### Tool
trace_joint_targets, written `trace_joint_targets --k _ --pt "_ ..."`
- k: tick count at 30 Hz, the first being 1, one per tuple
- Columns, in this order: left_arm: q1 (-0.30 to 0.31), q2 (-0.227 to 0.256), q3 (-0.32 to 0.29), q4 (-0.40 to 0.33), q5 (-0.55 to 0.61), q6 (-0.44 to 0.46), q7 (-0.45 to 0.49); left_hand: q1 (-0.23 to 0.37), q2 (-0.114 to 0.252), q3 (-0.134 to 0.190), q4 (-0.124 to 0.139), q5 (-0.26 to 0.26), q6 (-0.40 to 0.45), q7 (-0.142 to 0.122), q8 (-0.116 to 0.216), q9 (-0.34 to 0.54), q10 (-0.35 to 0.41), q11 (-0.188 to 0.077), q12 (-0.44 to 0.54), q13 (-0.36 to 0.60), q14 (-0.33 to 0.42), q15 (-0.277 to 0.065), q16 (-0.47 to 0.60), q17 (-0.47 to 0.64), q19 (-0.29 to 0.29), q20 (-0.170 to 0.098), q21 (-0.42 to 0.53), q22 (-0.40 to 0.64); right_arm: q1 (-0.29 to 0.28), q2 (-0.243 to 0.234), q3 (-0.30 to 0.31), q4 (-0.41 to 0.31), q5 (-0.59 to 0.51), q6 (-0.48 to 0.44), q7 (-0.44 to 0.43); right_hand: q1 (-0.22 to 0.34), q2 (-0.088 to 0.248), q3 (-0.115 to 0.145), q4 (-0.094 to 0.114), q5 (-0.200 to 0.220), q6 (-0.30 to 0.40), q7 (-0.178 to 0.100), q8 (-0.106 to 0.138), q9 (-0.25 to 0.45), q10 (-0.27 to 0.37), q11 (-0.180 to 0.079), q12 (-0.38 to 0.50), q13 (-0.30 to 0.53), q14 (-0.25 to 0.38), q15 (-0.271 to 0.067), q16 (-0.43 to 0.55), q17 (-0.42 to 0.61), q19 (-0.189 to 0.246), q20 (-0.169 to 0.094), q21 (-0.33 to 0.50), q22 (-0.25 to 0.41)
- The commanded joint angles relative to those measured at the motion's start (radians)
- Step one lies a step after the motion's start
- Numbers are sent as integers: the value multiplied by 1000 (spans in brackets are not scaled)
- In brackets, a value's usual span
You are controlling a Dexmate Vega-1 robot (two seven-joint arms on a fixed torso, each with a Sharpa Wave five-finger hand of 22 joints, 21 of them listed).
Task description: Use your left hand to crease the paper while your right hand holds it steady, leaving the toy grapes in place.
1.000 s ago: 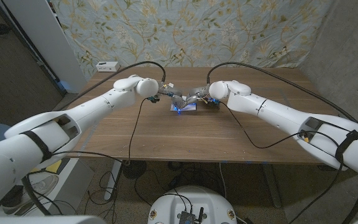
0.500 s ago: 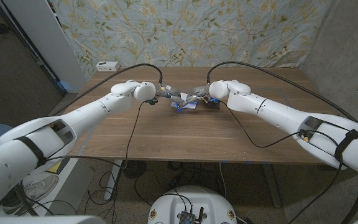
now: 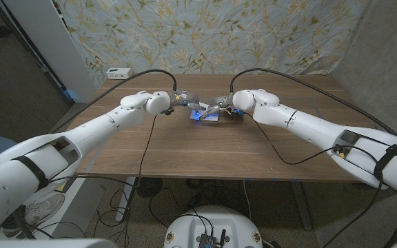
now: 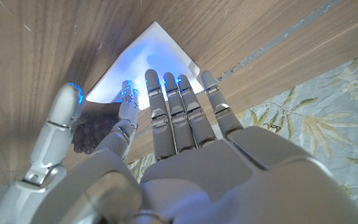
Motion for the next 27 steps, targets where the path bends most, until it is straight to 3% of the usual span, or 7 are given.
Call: trace_joint_targets --k 1,6,9,12,15,22,27 --pt "-20 -9 5 18 -16 7 -29 -8 -21 -1 -11 -2 -76 -1 -14 7 -75 9 -27 5 -62 11 -17 -1 -1 -9 -20 4 -14 -26 5 -45 -21 18 3 12 4 0 -10 7 30 -4 13 3 24 -5 13 2 23 -11 10 2 14 4 1 3" --pt "-58 -27 44 35 11 19 -105 -33 -31 0 -15 -6 -169 0 -61 -23 -181 15 -55 -23 -163 6 -30 -12 -18 -18 -47 3 -19 -27 12 -50 -23 23 6 13 3 0 -13 7 38 -4 13 3 33 -6 14 2 29 -14 12 1 19 3 1 3" --pt "-79 -39 61 51 15 23 -150 -44 -37 0 -19 -7 -229 -12 -73 -44 -229 4 -60 -42 -203 12 -31 -18 -40 -28 -66 2 -21 -28 14 -50 -25 23 9 13 3 -1 -14 7 42 -6 14 2 35 -5 14 2 32 -15 12 1 21 2 1 3" --pt "-95 -53 76 72 14 20 -179 -49 -38 0 -19 -8 -247 -4 -73 -53 -243 4 -60 -51 -221 10 -32 -20 -40 -35 -71 2 -24 -29 16 -51 -28 21 8 12 2 -1 -14 7 42 -4 12 2 35 -6 13 2 32 -17 11 1 22 1 1 3" --pt "-105 -57 88 78 23 16 -184 -66 -37 0 -14 -10 -233 0 -59 -74 -218 10 -43 -72 -145 3 0 -22 -7 -43 -69 1 -24 -27 20 -45 -26 26 7 12 4 -1 -15 7 43 -6 11 2 33 -5 12 2 30 -14 9 1 23 1 0 3" --pt "-116 -60 109 76 47 33 -205 -89 -41 -3 -9 -13 -172 25 -39 -96 -159 15 -24 -100 -88 3 11 -25 20 -56 -74 2 -25 -23 24 -34 -24 33 5 12 4 -1 -16 8 40 -6 8 2 31 -6 9 2 28 -11 7 1 23 0 -1 3" --pt "-121 -66 115 85 46 43 -222 -104 -39 -1 -4 -14 -131 54 -34 -110 -113 46 -16 -125 -40 32 16 -28 75 -70 -68 1 -23 -18 24 -23 -23 37 5 10 5 -2 -15 8 35 -4 4 2 28 -7 7 2 26 -11 6 1 23 0 -2 3"
